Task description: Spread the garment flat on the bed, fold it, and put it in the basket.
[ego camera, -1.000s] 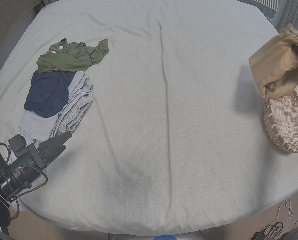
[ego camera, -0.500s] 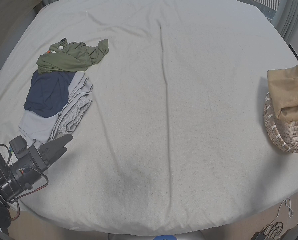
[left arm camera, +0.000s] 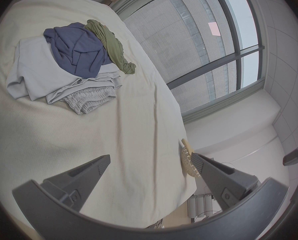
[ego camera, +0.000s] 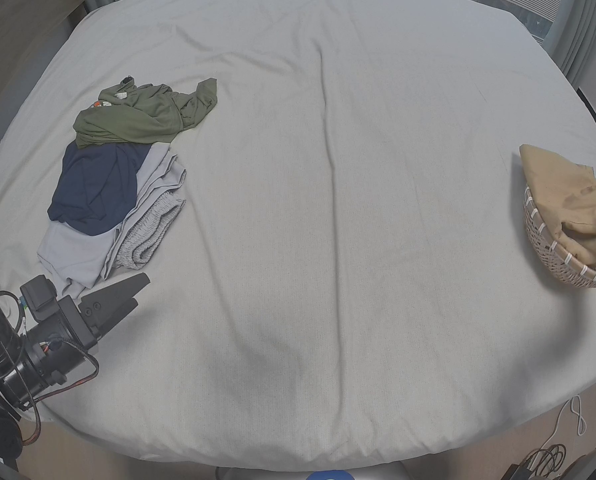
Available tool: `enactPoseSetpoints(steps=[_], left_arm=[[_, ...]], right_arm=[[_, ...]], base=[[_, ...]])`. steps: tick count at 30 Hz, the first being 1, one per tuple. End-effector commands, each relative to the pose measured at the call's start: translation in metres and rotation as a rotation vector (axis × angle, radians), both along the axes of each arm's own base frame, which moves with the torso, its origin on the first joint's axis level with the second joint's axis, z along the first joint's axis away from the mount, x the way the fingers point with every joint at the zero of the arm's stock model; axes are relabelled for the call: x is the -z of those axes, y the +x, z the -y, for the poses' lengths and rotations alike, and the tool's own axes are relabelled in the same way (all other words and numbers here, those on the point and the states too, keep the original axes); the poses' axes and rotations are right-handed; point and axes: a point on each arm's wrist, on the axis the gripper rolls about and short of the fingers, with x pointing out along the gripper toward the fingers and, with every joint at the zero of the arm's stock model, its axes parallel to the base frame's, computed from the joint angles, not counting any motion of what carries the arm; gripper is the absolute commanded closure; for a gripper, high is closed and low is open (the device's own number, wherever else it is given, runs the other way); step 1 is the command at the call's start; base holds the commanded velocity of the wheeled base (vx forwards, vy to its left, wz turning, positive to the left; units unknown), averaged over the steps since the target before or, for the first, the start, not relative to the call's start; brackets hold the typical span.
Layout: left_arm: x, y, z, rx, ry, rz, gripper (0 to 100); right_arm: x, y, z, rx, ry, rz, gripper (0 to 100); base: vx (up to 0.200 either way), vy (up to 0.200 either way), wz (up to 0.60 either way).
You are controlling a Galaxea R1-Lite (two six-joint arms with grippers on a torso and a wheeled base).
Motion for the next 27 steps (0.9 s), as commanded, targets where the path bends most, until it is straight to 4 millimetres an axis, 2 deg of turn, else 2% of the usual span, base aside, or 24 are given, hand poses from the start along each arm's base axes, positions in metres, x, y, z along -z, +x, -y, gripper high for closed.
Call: enactPoseSetpoints(steps=[1,5,9,11,13,14,16,17,18,20,21,23,27], left_arm=[[0.0,0.001,0.0,0.001,0.0,-0.002,0],[-0.001,0.0,0.0,0.001,-0.001,0.005,0],[-0.011,-0.003,0.003,0.023,-0.016,0.077,0],[-0.021,-0.006,0.008,0.055,-0.034,0.147,0],[-0.029,-0.012,0.016,0.118,-0.063,0.215,0],[-0.032,-0.019,0.02,0.161,-0.082,0.243,0],[-0.035,-0.036,0.028,0.257,-0.121,0.263,0],[-0.035,-0.036,0.028,0.257,-0.121,0.263,0],[-0.033,-0.051,0.032,0.326,-0.133,0.262,0],[-0.035,-0.077,0.033,0.428,-0.159,0.298,0],[-0.036,-0.079,0.033,0.431,-0.164,0.304,0],[-0.043,-0.103,0.021,0.465,-0.193,0.357,0],[-0.037,-0.12,0.005,0.422,-0.153,0.343,0]], right_arm=[[0.011,-0.005,-0.001,0.017,0.008,-0.024,0],[0.01,-0.01,-0.001,0.037,-0.001,-0.019,0],[-0.007,-0.009,-0.021,-0.069,-0.057,0.032,0],[-0.007,0.006,-0.046,-0.272,-0.061,0.036,0],[0.0,0.02,-0.085,-0.511,-0.032,0.016,0],[0.009,0.021,-0.107,-0.619,-0.014,-0.005,0],[0.024,0.011,-0.141,-0.766,0.003,-0.034,0],[0.024,0.011,-0.141,-0.766,0.003,-0.034,0],[0.034,-0.006,-0.161,-0.835,0.01,-0.049,0],[0.047,-0.04,-0.176,-0.88,0.011,-0.041,0],[0.048,-0.042,-0.176,-0.878,0.011,-0.04,0],[0.066,-0.077,-0.169,-0.864,0.007,-0.029,0],[0.087,-0.119,-0.158,-0.811,0.007,-0.014,0]], base=[[0.0,0.0,0.0],[0.0,0.0,0.0],[0.0,0.0,0.0],[0.0,0.0,0.0],[0.0,0.0,0.0],[0.0,0.0,0.0],[0.0,0.0,0.0],[0.0,0.0,0.0],[0.0,0.0,0.0],[0.0,0.0,0.0],[0.0,0.0,0.0],[0.0,0.0,0.0],[0.0,0.0,0.0]])
